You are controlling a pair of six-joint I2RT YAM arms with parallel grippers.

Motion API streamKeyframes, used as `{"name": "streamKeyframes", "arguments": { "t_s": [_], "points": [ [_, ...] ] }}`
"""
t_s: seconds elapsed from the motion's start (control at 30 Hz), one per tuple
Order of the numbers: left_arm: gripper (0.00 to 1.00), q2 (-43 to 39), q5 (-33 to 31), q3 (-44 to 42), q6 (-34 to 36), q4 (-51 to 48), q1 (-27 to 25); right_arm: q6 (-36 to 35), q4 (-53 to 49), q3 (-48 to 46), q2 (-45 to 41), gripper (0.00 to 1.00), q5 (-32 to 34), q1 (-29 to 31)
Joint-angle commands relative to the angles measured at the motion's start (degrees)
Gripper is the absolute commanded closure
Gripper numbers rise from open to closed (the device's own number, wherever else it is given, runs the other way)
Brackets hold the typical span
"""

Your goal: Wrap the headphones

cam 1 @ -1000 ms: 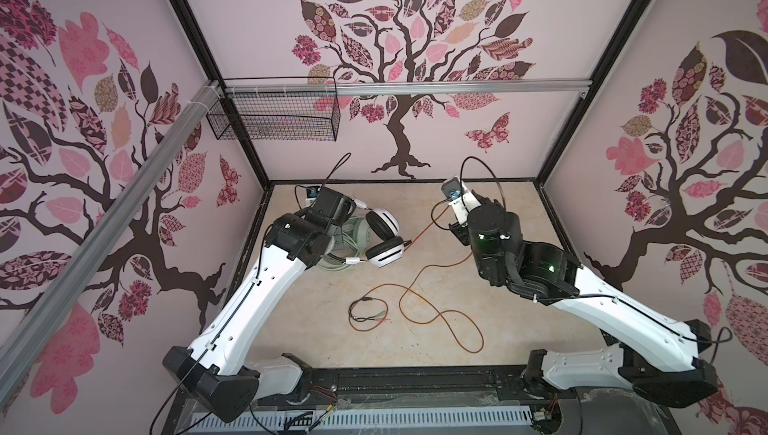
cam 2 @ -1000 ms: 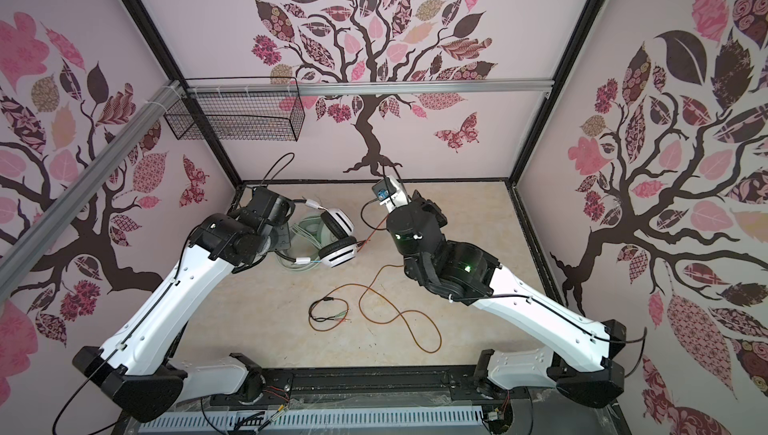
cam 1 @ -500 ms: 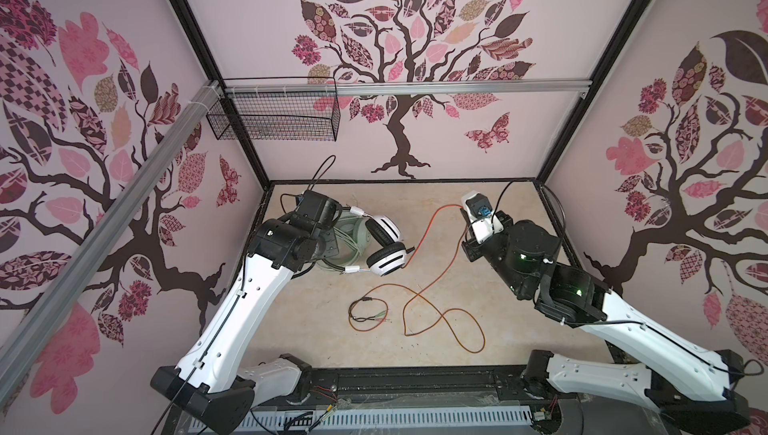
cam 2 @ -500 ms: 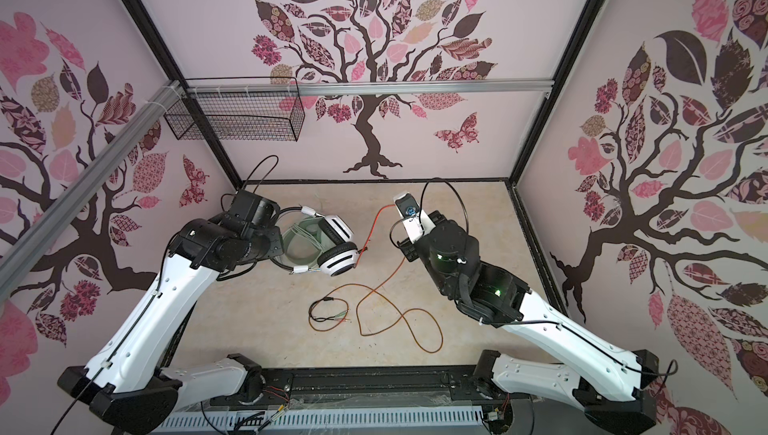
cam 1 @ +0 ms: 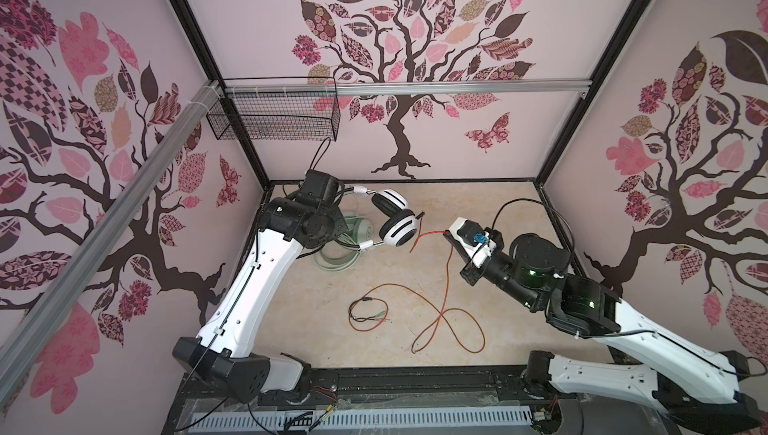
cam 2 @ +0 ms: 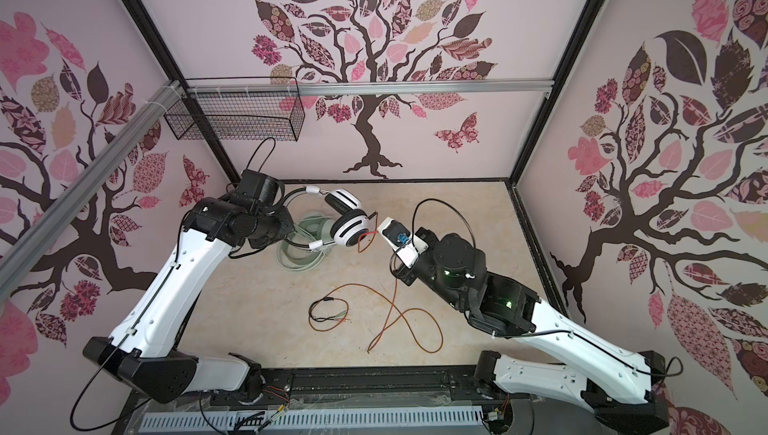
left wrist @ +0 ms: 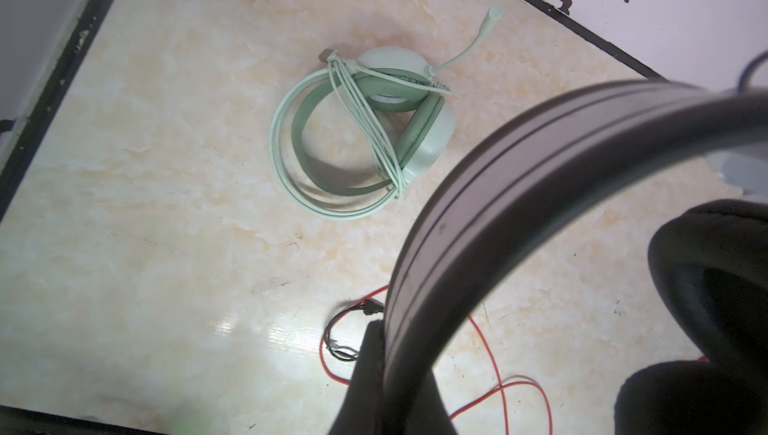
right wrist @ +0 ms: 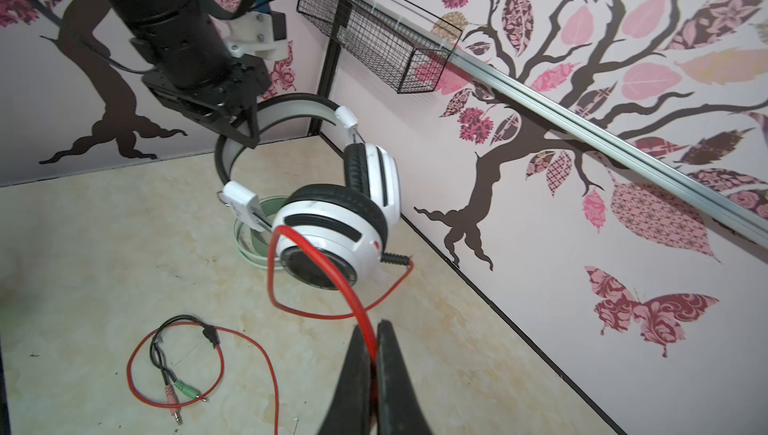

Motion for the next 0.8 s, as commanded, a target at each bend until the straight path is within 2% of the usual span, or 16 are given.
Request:
{"name": "streamKeyframes", "arguments": {
  "t_s": [0.0, 0.27, 0.53, 0.63, 0.77],
  "points": [
    [1.0, 0.1, 7.0, 3.7, -4.9, 4.4, 0.1, -1.2, -4.5, 4.1, 3.0, 1.0, -0.1, 1.2],
    [1.0, -0.1, 21.1, 1.5, -7.2, 8.2, 0.2, -2.5, -6.4, 7.4, 7.4, 1.0, 8.9, 1.6],
    [1.0, 0.6, 30.0, -3.3, -11.6, 15.0, 0.3, -3.5, -9.0, 9.7, 8.0, 1.0, 3.0, 3.4],
    [1.0, 2.0, 31.4, -2.9, -12.6, 15.4, 0.3, -6.4, -9.3, 11.6, 10.9, 1.0, 9.8, 8.3],
    [1.0, 2.6, 25.7, -1.9, -10.6, 11.8, -0.3, -9.1, -8.9, 16.1, 15.3, 1.0, 20.9, 11.5]
  ]
}}
